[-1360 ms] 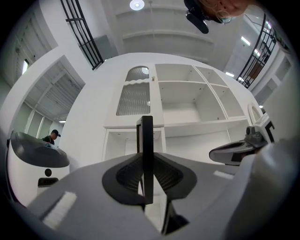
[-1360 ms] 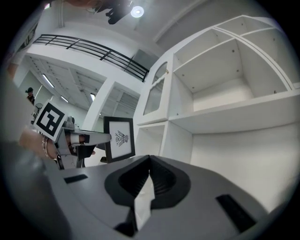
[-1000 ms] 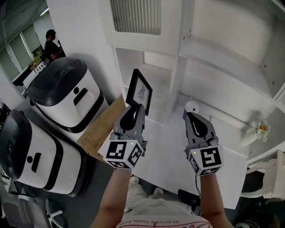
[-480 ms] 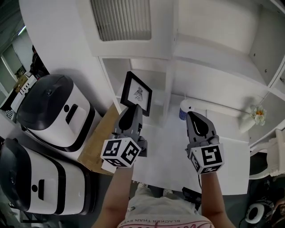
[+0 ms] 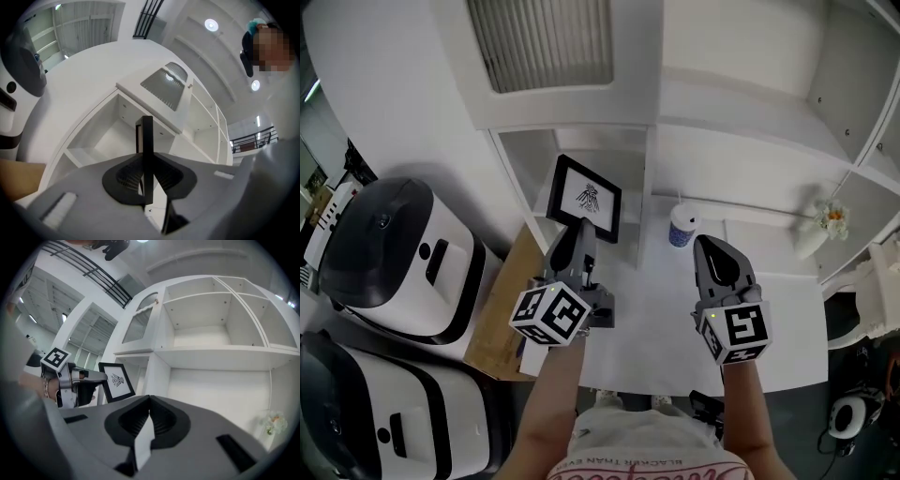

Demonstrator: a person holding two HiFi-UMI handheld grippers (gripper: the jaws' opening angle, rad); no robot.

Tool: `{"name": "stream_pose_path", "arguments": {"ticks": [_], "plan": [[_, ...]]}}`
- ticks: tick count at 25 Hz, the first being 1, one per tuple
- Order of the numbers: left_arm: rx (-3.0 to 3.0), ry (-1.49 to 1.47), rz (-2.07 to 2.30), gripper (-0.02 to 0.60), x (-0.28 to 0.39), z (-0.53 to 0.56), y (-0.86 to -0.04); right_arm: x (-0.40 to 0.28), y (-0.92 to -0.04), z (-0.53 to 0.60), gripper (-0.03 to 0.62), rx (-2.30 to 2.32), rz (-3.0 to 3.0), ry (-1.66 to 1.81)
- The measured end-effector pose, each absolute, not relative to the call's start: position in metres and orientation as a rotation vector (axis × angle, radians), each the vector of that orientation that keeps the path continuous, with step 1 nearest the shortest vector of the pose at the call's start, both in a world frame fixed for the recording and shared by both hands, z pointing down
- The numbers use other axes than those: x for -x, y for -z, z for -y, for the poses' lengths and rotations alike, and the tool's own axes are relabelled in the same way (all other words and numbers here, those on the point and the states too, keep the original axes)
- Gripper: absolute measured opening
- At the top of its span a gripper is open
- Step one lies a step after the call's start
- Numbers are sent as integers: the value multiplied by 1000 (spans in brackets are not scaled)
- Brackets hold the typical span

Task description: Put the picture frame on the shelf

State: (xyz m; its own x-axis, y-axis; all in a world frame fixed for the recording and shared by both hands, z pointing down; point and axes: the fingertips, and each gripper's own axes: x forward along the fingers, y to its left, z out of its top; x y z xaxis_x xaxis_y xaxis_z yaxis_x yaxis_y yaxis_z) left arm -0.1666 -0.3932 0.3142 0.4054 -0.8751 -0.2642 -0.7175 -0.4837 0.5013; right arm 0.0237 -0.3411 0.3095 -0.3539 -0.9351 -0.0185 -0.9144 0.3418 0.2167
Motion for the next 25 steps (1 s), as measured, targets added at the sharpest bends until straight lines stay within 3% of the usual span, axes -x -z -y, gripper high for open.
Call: {"name": "stream_pose_path", "arguments": {"ticks": [25], "plan": [[-1778, 1037, 931, 69, 195, 443, -383, -1, -328, 368, 8, -1707, 2421, 252]]}}
